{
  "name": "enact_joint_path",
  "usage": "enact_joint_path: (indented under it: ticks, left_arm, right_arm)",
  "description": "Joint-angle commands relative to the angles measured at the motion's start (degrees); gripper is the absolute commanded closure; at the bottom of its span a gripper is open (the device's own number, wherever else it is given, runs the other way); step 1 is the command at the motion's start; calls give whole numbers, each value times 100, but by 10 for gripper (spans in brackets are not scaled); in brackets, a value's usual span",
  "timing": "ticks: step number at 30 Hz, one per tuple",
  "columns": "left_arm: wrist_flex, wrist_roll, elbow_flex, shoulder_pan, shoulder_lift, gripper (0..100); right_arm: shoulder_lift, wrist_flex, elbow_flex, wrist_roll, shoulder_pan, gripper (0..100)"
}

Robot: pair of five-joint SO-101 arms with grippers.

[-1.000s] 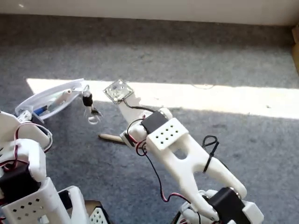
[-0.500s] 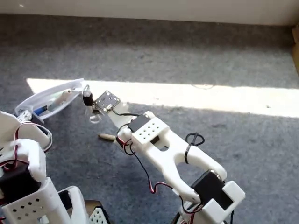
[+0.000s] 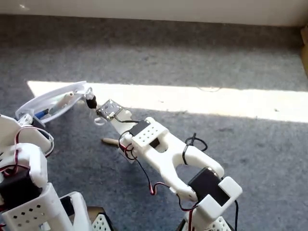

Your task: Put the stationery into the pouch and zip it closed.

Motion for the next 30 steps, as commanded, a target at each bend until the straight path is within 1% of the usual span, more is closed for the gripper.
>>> enact_joint_path:
  ticks: [1, 5, 7, 8, 18, 25, 27, 30]
  left_arm:
    - [-185, 35, -84, -84, -84, 993]
    - [-185, 35, -84, -84, -84, 993]
    - [-185, 35, -84, -84, -84, 993]
    - [-185, 35, -84, -84, -84, 993]
    - [-185, 35, -84, -84, -84, 993]
    - [-185, 35, -84, -84, -84, 993]
    - [-193, 35, -84, -84, -84, 993]
    - [-193, 35, -84, -84, -84, 993]
  right_arm:
    - [-48, -75, -40, 176, -101, 794]
    - [-48, -75, -40, 1073, -92, 920]
    - [-66, -48, -31, 1371, -57, 989]
    - [-66, -22, -13, 1451, -4, 998]
    - [-84, 1138, -75, 1530, 646, 993]
    - [-84, 1147, -207, 1538, 1552, 993]
    - [-75, 1147, -338, 1538, 1692, 993]
    - [-57, 1147, -435, 1538, 1719, 992]
